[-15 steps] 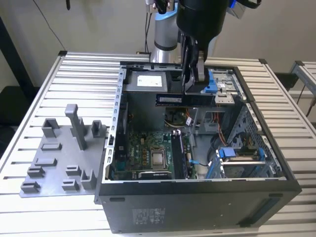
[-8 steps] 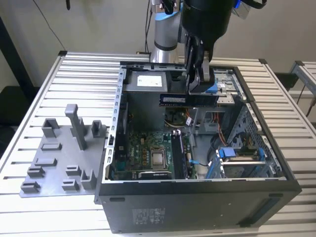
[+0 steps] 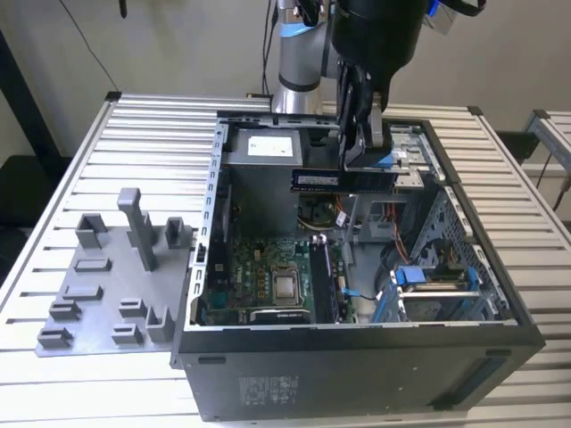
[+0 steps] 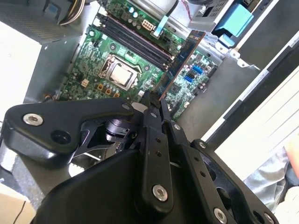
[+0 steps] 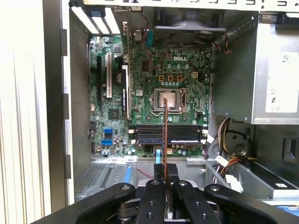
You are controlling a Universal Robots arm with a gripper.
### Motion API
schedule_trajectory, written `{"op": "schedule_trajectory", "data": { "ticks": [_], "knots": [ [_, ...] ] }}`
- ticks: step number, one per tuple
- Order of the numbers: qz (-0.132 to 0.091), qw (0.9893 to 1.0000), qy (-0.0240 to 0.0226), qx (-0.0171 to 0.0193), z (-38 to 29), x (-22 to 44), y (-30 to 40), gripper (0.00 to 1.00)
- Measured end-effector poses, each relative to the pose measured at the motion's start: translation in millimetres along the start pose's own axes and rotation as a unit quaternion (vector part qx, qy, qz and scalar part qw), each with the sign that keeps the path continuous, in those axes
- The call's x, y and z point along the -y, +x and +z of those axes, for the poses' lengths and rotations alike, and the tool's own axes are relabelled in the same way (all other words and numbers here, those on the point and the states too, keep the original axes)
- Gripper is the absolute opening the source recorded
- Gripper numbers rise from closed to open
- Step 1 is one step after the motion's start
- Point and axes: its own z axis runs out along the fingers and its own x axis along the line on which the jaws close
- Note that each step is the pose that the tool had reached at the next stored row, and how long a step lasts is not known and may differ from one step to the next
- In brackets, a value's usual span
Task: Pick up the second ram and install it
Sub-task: 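Pick up the second ram and move it above second insertion slot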
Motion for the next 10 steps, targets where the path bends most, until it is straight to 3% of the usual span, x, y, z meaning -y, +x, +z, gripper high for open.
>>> {"op": "schedule_trajectory", "data": {
  "ticks": [10],
  "knots": [
    [0.000, 1.0000, 0.0000, 0.0001, 0.2, 0.3, -1.3, 0.14]
  ]
}}
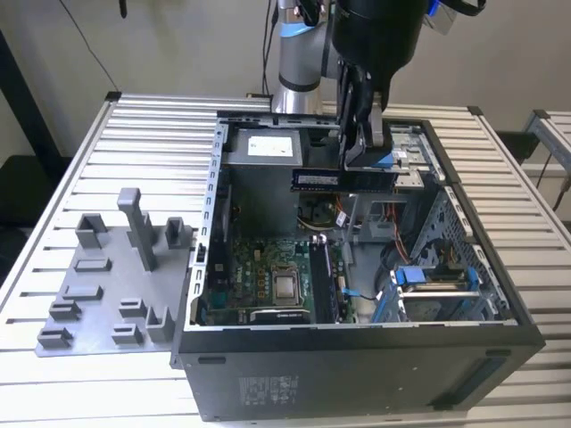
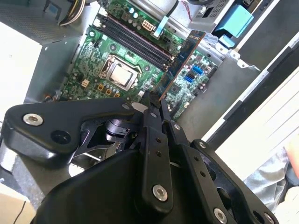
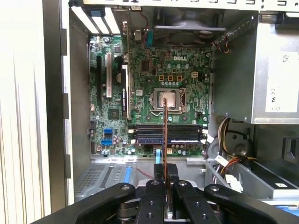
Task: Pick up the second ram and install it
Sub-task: 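Pick up the second ram and move it above second insertion slot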
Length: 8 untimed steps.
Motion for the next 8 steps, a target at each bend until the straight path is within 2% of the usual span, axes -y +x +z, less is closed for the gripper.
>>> {"op": "schedule_trajectory", "data": {
  "ticks": [8],
  "knots": [
    [0.000, 1.0000, 0.0000, -0.0001, 1.6, -0.2, -13.1, 0.14]
  ]
}}
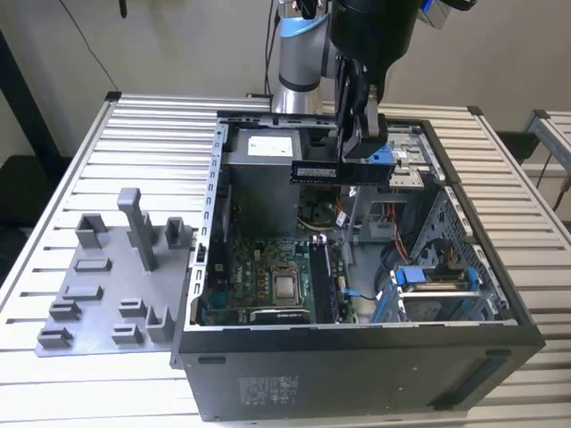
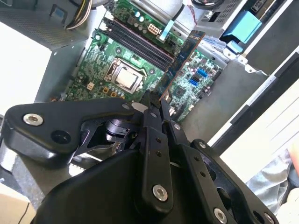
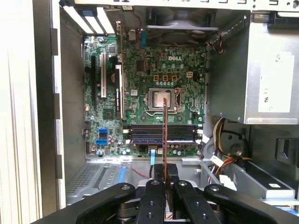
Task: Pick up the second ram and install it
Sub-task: 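Pick up the second ram and move it above second insertion slot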
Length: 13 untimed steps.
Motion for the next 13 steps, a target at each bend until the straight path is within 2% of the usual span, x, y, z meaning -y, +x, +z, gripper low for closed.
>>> {"op": "schedule_trajectory", "data": {
  "ticks": [8, 13],
  "knots": [
    [0.000, 1.0000, 0.0000, 0.0000, 2.5, 0.0, -17.1, 0.14],
    [0.000, 1.0000, 0.0000, 0.0001, 5.5, 1.6, -31.2, 0.14]
  ]
}}
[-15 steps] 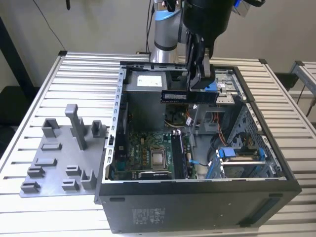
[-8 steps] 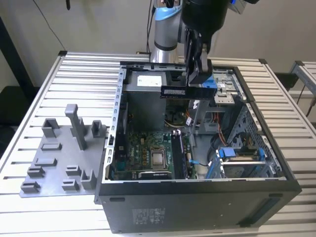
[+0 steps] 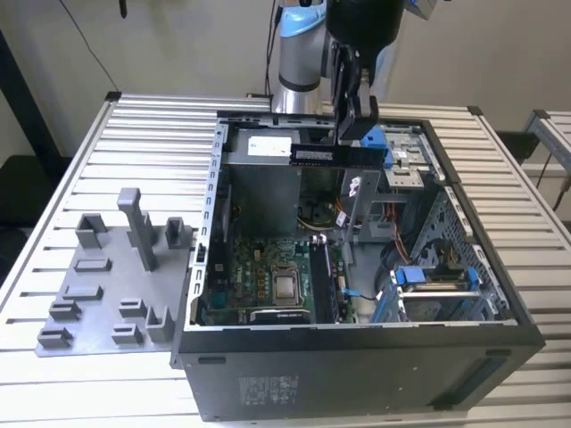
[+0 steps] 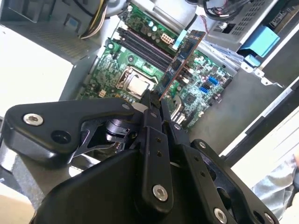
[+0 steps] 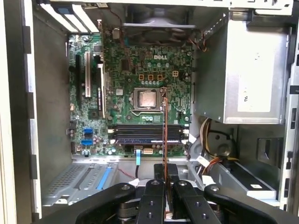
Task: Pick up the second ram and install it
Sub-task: 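Pick up the second ram and move it above second insertion slot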
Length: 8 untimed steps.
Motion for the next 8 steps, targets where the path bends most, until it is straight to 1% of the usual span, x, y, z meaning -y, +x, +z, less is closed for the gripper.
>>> {"op": "schedule_trajectory", "data": {
  "ticks": [3, 5, 8],
  "knots": [
    [0.000, 1.0000, -0.0001, 0.0000, 1.5, 2.4, -5.6, 0.14],
    [0.000, 1.0000, 0.0000, 0.0000, 2.2, 5.0, -7.0, 0.14],
    [0.000, 1.0000, -0.0001, 0.0001, 2.8, 10.6, -7.7, 0.14]
  ]
}}
